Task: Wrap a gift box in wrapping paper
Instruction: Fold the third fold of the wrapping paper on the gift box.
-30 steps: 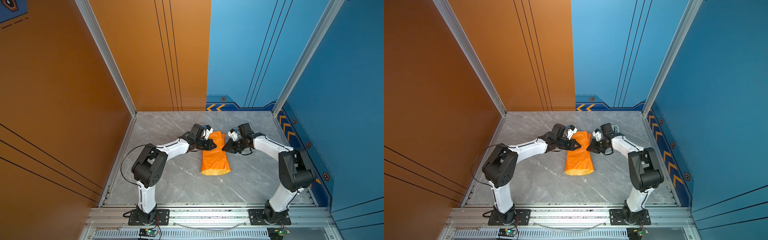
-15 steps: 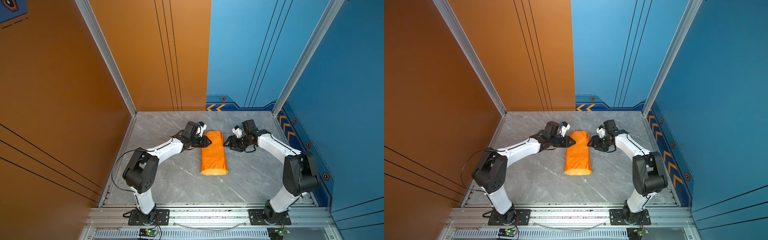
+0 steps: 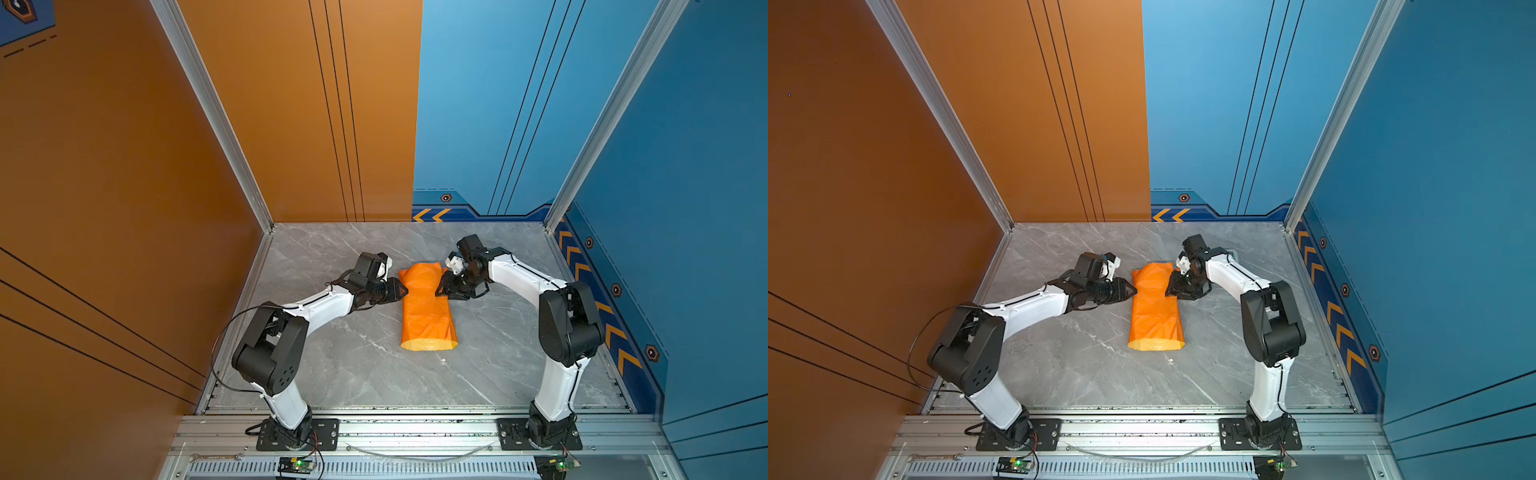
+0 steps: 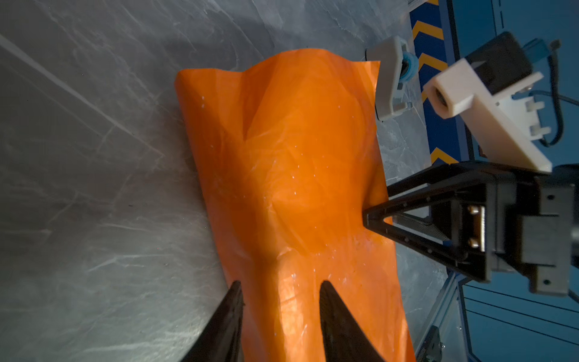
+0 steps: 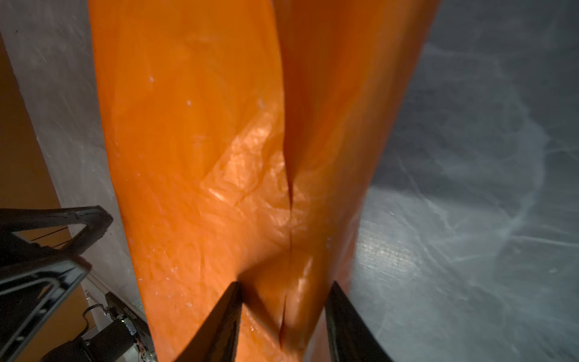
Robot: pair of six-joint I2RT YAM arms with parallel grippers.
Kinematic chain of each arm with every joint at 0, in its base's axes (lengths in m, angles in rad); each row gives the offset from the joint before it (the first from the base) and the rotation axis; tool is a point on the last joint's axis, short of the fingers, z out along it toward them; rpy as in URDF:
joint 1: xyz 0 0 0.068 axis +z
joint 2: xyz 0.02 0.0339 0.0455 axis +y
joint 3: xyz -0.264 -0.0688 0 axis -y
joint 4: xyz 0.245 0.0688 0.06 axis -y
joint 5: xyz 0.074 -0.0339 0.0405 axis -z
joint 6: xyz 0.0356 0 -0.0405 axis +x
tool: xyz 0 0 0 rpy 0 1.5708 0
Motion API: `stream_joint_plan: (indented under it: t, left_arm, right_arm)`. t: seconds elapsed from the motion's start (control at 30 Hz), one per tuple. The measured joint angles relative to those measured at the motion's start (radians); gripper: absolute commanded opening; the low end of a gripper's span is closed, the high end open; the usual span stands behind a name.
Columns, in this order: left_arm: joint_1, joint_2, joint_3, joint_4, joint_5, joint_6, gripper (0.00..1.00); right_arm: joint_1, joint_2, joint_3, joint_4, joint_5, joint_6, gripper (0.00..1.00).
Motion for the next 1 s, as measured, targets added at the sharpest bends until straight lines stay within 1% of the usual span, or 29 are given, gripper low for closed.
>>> stream_joint_plan:
  t: [0.03,0.07,0.17,0.2,0.23,0.27,0.3,0.33,0.4,0.57,0.63,0.7,0.77,0.87,0.93,1.0]
  left_arm:
    - [0.0,0.005,-0.011,0.017,0.005,-0.01,0.44]
    - [0.0,0.011,-0.019,0.03,0.01,-0.019,0.45]
    - [0.0,0.032,-0.035,0.063,0.029,-0.043,0.47]
    - [0.0,0.037,-0.037,0.069,0.034,-0.048,0.48]
    - [0.0,0.038,-0.039,0.076,0.04,-0.049,0.48]
    - [0.0,0.038,-0.039,0.081,0.043,-0.051,0.48]
    - [0.0,0.038,-0.039,0.089,0.046,-0.051,0.48]
    - [0.0,0.038,-0.039,0.098,0.048,-0.051,0.49]
    - [0.0,0.037,-0.041,0.111,0.05,-0.051,0.49]
    - [-0.006,0.03,-0.06,0.127,0.061,-0.051,0.5]
    - [-0.01,0.03,-0.064,0.132,0.067,-0.052,0.5]
    - [-0.018,0.032,-0.066,0.145,0.07,-0.06,0.47]
    - [-0.024,0.04,-0.066,0.163,0.074,-0.066,0.43]
    - [-0.026,0.062,-0.066,0.181,0.076,-0.079,0.38]
    - [-0.026,0.078,-0.066,0.191,0.077,-0.086,0.38]
    - [-0.026,0.086,-0.063,0.203,0.08,-0.093,0.38]
  right_arm:
    - [-0.001,-0.002,-0.001,0.0,0.0,0.006,0.31]
    - [-0.002,-0.006,-0.002,0.0,0.0,0.012,0.3]
    - [-0.01,-0.03,-0.026,0.008,0.003,0.029,0.3]
    - [-0.012,-0.038,-0.038,0.012,0.003,0.036,0.34]
    - [-0.013,-0.046,-0.048,0.016,0.003,0.042,0.41]
    - [-0.015,-0.053,-0.058,0.016,0.004,0.052,0.51]
    - [-0.018,-0.059,-0.066,0.015,0.005,0.057,0.59]
    - [-0.02,-0.064,-0.072,0.015,0.003,0.055,0.62]
    - [-0.024,-0.08,-0.084,0.015,0.005,0.055,0.64]
    - [-0.032,-0.185,-0.141,0.018,0.004,0.056,0.66]
    - [-0.031,-0.212,-0.151,0.024,0.003,0.06,0.66]
    - [-0.029,-0.211,-0.151,0.036,0.003,0.068,0.64]
    - [-0.024,-0.192,-0.151,0.046,0.003,0.076,0.6]
    - [-0.017,-0.145,-0.151,0.069,-0.004,0.092,0.49]
    - [-0.012,-0.111,-0.151,0.079,-0.006,0.103,0.44]
    - [-0.011,-0.091,-0.145,0.095,-0.029,0.11,0.41]
